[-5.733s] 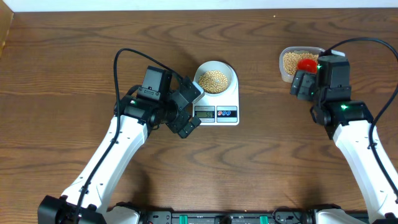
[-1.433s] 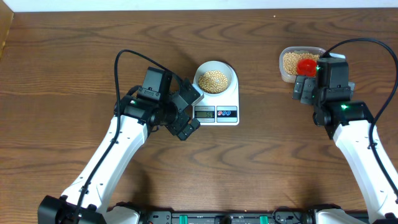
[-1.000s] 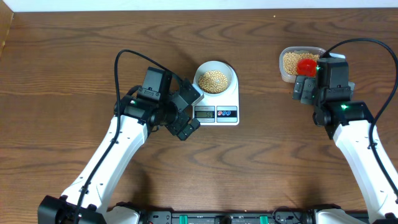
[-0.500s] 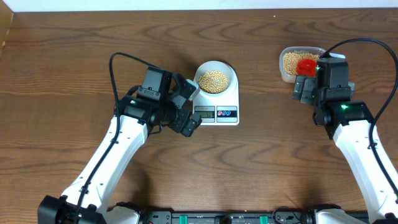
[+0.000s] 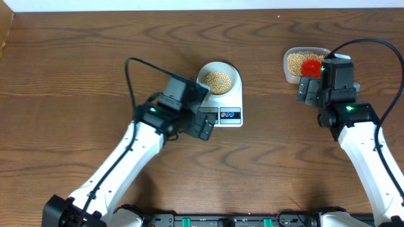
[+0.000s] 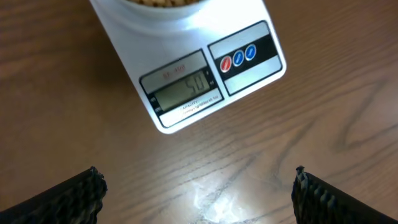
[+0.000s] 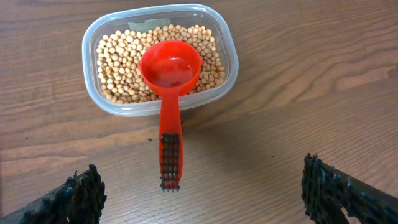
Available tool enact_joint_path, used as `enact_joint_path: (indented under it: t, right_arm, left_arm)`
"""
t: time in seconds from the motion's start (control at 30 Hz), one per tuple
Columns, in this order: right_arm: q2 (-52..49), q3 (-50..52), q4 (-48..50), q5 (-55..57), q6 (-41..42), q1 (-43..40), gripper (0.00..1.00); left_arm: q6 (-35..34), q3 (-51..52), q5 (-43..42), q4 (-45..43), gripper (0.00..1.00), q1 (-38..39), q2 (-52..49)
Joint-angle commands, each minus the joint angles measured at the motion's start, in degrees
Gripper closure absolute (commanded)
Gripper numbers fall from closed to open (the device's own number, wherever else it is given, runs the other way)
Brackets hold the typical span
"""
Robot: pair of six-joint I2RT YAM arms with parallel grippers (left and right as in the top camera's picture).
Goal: Scoop item into bowl and weigh 50g on scale
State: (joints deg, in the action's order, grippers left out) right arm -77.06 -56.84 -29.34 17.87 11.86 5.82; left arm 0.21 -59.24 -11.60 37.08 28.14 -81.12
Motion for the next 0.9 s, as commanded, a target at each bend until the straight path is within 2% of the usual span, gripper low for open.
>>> enact_joint_path:
  t: [0.0,0.13,0.2,0.47,0.67,0.87]
  right_arm:
    - [1.03,-1.22,-0.07,1.05,-0.59,0.17,0.01]
    - [1.03,-1.22,-0.07,1.05,-0.57,0.17,0.01]
    - [1.03,-1.22,-0.07,1.05,-0.57,0.17,0.01]
    - [1.03,-1.22,-0.07,1.05,-0.57,0.17,0.01]
    - [1.03,-1.22,-0.07,1.05,-0.57,0.17,0.01]
    - [1.03,-1.22,-0.07,1.05,-0.57,0.17,0.01]
  left_arm:
    - [-7.52,1.27,7.19,0.02,0.02,1.81,0.63]
    - [-14.58,2.64,8.26,-1.05,0.02,2.21,0.63]
    - [-15.65,3.54,8.24,-2.36,0.02,2.21,0.66]
    - [-15.76,5.60,8.22,-7.50,0.02,2.23,0.66]
    - [-12.81,5.68,8.35,-7.67,0.02,4.57,0.63]
    - [-12.74,5.68,11.47,-7.72,0.02,7.65,0.63]
